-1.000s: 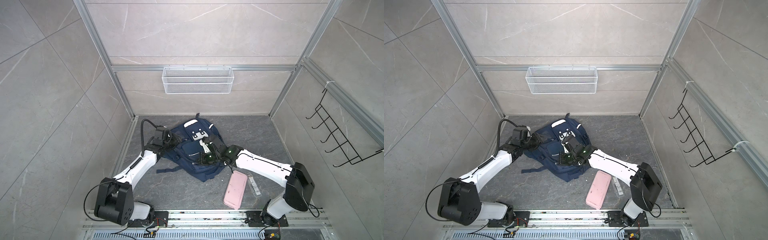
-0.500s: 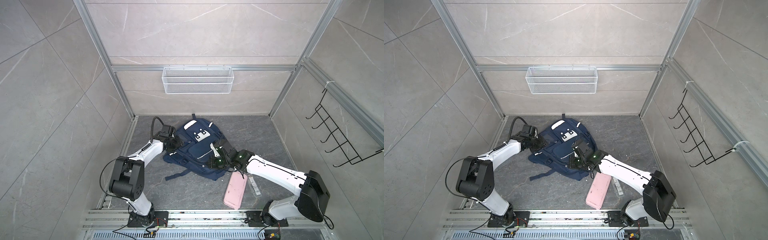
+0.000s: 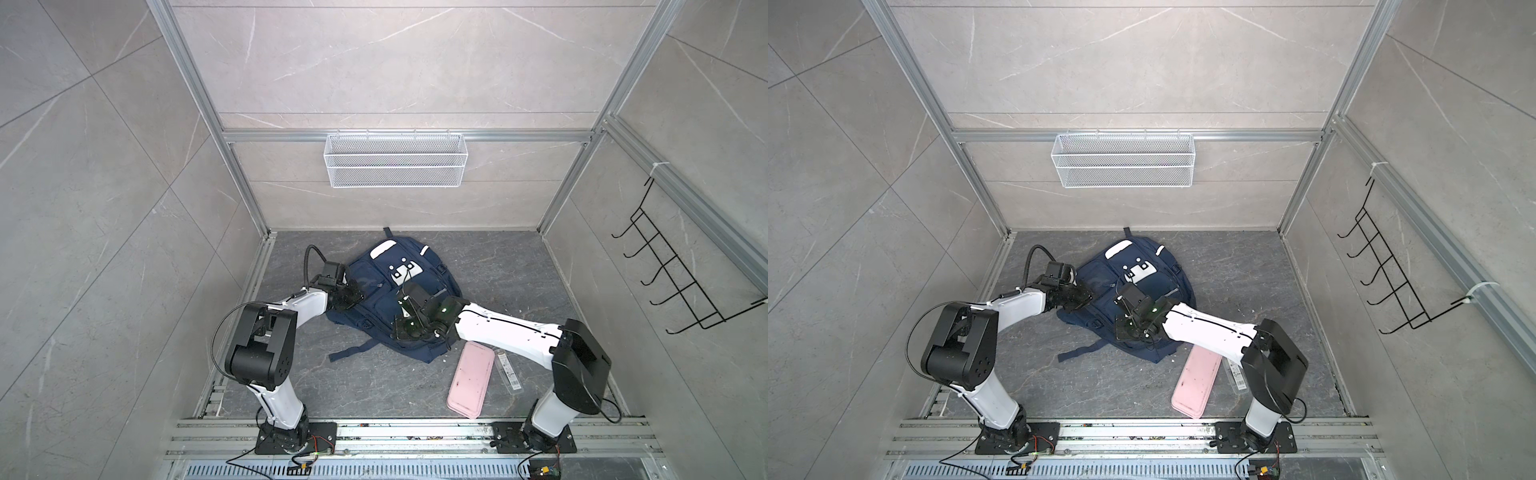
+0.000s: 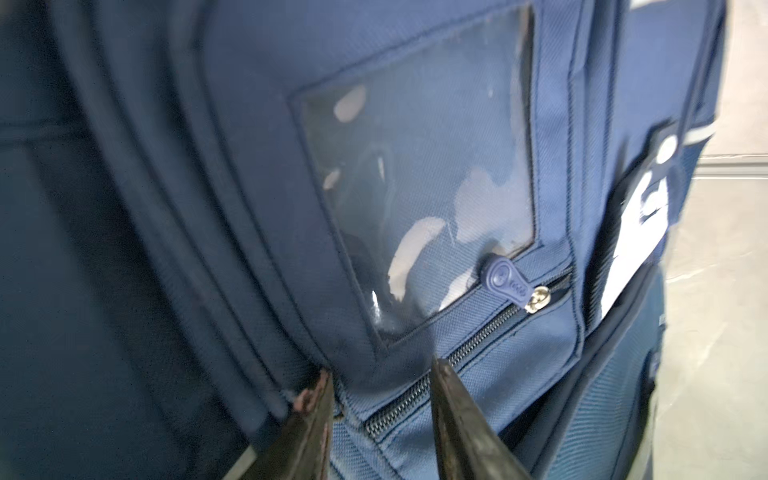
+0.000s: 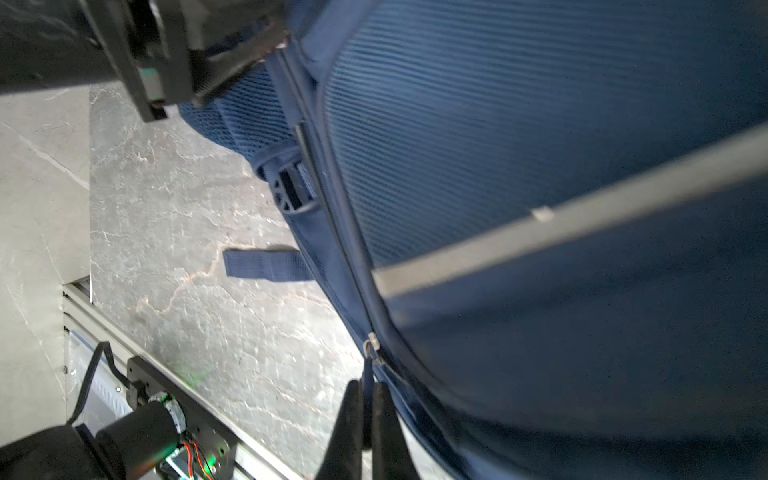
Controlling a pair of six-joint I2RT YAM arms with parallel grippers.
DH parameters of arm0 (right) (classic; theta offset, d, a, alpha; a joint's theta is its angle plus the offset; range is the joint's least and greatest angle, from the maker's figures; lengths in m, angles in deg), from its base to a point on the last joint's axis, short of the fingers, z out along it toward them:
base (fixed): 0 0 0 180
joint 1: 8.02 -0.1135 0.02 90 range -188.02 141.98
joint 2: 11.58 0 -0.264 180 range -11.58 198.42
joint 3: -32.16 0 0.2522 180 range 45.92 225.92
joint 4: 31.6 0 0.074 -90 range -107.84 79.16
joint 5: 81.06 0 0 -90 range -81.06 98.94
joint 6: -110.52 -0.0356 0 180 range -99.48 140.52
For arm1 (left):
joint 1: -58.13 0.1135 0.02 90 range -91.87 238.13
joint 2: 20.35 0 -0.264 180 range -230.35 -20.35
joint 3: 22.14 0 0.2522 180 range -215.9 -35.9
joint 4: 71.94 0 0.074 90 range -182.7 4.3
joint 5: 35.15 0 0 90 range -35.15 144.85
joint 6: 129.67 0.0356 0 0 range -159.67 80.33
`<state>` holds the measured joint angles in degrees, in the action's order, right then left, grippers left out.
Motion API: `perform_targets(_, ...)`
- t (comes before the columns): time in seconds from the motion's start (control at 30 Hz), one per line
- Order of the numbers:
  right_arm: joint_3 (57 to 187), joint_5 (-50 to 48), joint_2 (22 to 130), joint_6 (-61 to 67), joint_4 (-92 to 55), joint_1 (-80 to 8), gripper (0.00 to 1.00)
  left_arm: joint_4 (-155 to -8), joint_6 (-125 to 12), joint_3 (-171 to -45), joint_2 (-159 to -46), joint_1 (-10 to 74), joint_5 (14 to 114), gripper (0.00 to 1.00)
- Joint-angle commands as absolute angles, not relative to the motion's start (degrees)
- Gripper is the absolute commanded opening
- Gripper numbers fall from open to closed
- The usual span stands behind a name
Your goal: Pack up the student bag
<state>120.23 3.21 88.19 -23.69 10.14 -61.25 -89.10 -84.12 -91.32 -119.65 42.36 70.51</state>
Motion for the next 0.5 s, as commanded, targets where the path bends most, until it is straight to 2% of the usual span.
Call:
perform_targets(0.0,126.2,1.6,92.7,-23.8,9.5,-62.6,0.0,-88.4,-86.9,-87.6,-121.4,41.8,72.6,0.41)
perform_targets(0.3,145.6,2.2,107.4,-20.9,13.7,-62.2,0.0,-88.9,-87.4,-84.8,-117.1,42.0,71.5,0.41)
perform_targets(0.47,152.1,2.3,113.7,-21.0,14.9,-60.7,0.0,-89.3,-87.8,-83.7,-114.7,42.4,70.9,0.41)
